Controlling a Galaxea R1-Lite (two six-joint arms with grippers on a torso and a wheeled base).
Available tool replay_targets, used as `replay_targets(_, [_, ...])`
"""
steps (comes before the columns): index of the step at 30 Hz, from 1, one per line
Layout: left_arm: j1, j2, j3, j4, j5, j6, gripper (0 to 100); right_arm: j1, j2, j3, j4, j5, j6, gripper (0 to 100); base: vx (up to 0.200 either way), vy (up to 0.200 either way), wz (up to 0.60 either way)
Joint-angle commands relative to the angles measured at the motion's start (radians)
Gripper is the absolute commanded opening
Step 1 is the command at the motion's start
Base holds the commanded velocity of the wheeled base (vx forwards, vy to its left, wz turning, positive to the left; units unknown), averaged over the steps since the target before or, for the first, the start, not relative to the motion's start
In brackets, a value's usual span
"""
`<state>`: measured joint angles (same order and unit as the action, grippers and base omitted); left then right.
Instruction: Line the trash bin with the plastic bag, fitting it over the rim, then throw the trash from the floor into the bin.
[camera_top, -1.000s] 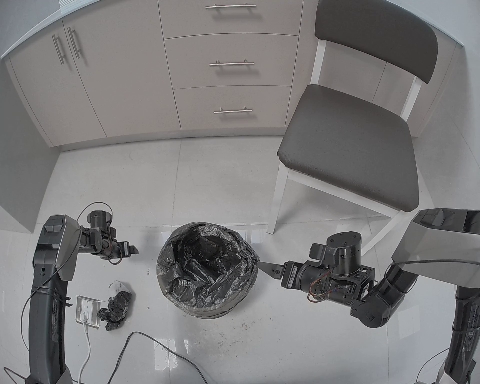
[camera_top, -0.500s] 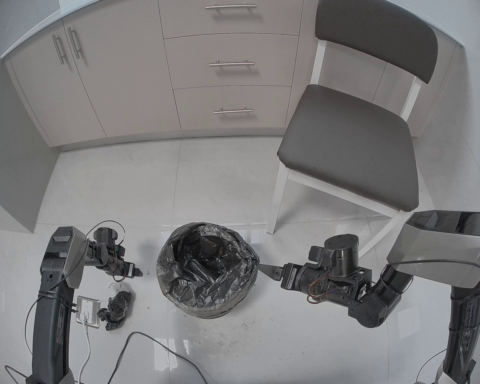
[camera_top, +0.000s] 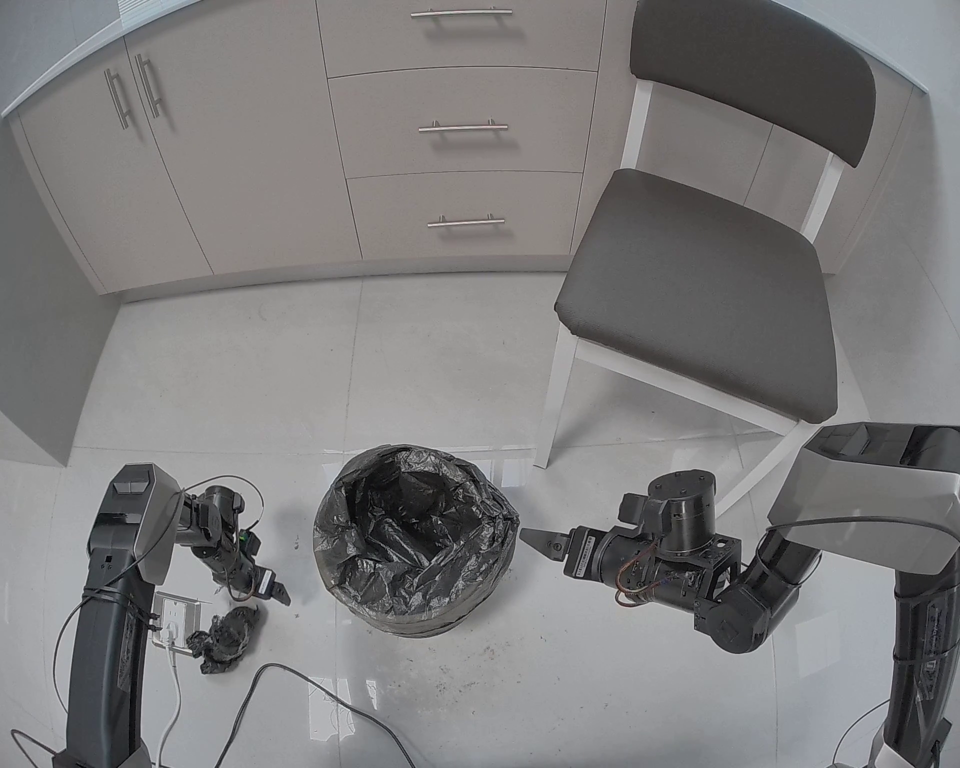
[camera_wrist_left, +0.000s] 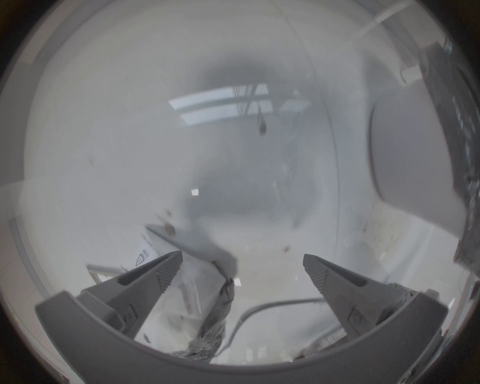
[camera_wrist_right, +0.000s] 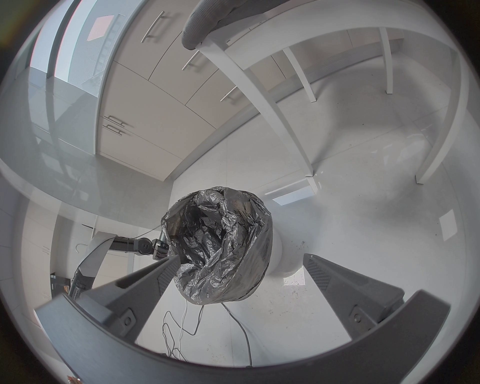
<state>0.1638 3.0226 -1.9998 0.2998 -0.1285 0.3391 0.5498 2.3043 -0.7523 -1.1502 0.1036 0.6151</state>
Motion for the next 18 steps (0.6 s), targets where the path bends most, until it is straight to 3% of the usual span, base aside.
replay_targets(1, [0.036, 0.065, 0.0, 0.105, 0.007, -0.015, 100, -0.001, 0.014, -0.002, 0.0, 0.001, 0.0, 100, 0.0, 0.0, 0.0])
replay_targets(9, [0.068, 0.077, 0.0, 0.128, 0.007, -0.043, 100, -0.004, 0.024, -0.009, 0.0, 0.001, 0.002, 100, 0.0, 0.0, 0.0])
replay_targets(15, [0.045, 0.077, 0.0, -0.021, 0.01, -0.08, 100, -0.005, 0.029, -0.009, 0.0, 0.001, 0.002, 100, 0.0, 0.0, 0.0])
replay_targets(18, [0.043, 0.077, 0.0, -0.099, 0.086, -0.08, 100, -0.007, 0.037, -0.01, -0.002, 0.001, 0.002, 100, 0.0, 0.0, 0.0])
